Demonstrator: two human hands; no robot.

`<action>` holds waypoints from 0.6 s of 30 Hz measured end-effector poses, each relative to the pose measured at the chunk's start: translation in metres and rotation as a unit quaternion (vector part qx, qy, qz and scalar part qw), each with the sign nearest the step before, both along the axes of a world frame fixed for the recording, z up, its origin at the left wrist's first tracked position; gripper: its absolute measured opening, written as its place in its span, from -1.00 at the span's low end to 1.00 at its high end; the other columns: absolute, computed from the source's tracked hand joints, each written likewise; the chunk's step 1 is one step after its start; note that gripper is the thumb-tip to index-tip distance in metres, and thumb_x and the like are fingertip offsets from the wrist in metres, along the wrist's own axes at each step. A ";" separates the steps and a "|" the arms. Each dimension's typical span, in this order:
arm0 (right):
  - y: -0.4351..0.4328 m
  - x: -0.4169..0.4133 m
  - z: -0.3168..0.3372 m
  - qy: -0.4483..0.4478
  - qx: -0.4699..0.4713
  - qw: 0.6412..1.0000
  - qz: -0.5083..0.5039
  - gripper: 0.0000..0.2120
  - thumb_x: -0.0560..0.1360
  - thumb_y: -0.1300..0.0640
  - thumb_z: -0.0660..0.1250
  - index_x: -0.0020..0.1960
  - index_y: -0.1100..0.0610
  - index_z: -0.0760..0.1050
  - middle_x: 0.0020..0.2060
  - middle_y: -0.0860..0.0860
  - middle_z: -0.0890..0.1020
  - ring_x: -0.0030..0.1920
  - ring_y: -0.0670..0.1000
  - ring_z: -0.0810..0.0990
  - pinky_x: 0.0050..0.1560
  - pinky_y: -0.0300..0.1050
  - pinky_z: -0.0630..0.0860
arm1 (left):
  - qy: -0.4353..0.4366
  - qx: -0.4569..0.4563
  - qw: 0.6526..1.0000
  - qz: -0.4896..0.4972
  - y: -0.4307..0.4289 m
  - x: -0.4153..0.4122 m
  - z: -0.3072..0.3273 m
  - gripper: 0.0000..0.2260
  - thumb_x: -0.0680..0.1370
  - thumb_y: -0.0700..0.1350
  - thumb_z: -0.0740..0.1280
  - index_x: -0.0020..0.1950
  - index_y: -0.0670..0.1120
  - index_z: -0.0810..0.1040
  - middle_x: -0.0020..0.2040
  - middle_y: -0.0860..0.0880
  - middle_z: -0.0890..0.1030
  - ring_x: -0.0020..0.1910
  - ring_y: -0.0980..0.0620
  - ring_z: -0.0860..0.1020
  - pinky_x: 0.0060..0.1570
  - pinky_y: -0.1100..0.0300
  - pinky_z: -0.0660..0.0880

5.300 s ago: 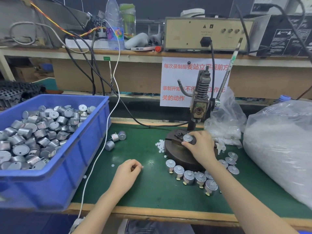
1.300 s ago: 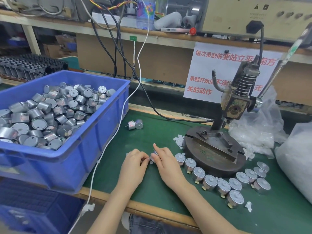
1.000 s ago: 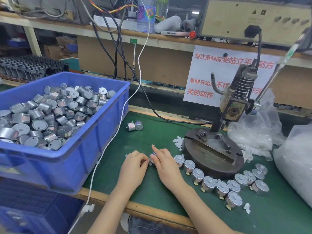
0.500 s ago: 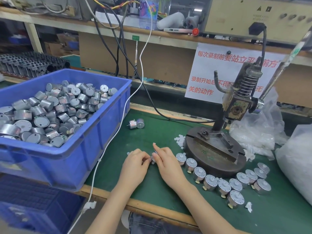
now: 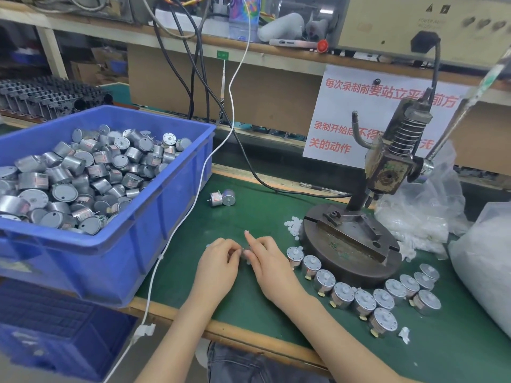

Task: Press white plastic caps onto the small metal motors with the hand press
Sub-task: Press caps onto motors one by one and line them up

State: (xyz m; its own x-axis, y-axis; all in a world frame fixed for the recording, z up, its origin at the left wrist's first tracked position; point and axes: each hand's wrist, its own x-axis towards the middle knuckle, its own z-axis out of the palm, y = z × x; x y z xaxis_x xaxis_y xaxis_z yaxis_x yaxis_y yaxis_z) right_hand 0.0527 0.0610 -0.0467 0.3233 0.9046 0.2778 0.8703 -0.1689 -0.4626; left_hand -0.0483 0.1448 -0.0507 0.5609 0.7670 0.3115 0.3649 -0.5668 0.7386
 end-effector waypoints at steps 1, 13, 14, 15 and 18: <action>0.000 0.000 -0.001 -0.006 -0.006 1.000 0.001 -0.56 0.63 0.07 0.08 0.49 0.09 0.17 0.17 0.11 0.40 0.10 0.08 0.47 0.13 -0.07 0.40 | -0.001 -0.002 1.000 0.002 0.000 0.000 0.000 -0.89 0.54 -0.22 0.26 -0.13 -0.11 0.58 -0.24 0.11 0.43 -0.24 0.11 0.41 -0.14 0.26 0.27; 0.007 -0.002 -0.003 -0.083 -0.050 0.995 0.005 -0.54 0.63 0.05 0.07 0.51 0.09 0.12 0.20 0.19 0.37 0.10 0.17 0.45 -0.04 -0.02 0.38 | -0.026 -0.026 0.999 0.015 -0.005 0.002 0.005 -0.82 0.54 -0.31 0.18 -0.03 -0.17 0.57 -0.18 0.03 0.49 -0.18 0.04 0.43 -0.17 0.22 0.26; 0.007 -0.003 -0.002 -0.086 -0.053 0.995 0.003 -0.53 0.63 0.04 0.06 0.51 0.10 0.11 0.20 0.18 0.37 0.11 0.17 0.45 -0.03 -0.02 0.38 | -0.027 -0.032 0.999 0.017 -0.005 0.002 0.006 -0.82 0.54 -0.32 0.18 -0.03 -0.17 0.58 -0.19 0.03 0.49 -0.17 0.04 0.43 -0.15 0.21 0.28; 0.007 -0.004 -0.002 -0.086 -0.056 0.995 -0.002 -0.53 0.63 0.04 0.05 0.51 0.10 0.10 0.21 0.18 0.36 0.11 0.17 0.44 -0.03 -0.03 0.38 | -0.027 -0.034 0.999 0.018 -0.004 0.002 0.006 -0.81 0.55 -0.31 0.18 -0.03 -0.16 0.58 -0.19 0.03 0.49 -0.17 0.04 0.44 -0.13 0.20 0.29; 0.005 -0.007 -0.001 -0.087 -0.053 0.995 -0.018 -0.53 0.63 0.02 0.05 0.51 0.08 0.10 0.21 0.15 0.37 0.12 0.14 0.44 -0.02 -0.04 0.40 | -0.037 -0.044 0.998 0.022 -0.002 0.001 0.005 -0.80 0.54 -0.32 0.19 -0.03 -0.14 0.59 -0.19 0.06 0.51 -0.14 0.04 0.47 -0.15 0.25 0.30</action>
State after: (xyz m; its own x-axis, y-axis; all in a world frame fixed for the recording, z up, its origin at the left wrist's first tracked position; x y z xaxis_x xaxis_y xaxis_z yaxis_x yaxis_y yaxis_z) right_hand 0.0457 0.0658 -0.0480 0.3111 0.9206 0.2362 0.9281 -0.2407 -0.2841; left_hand -0.0473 0.1427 -0.0462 0.5049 0.8163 0.2808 0.3307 -0.4833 0.8106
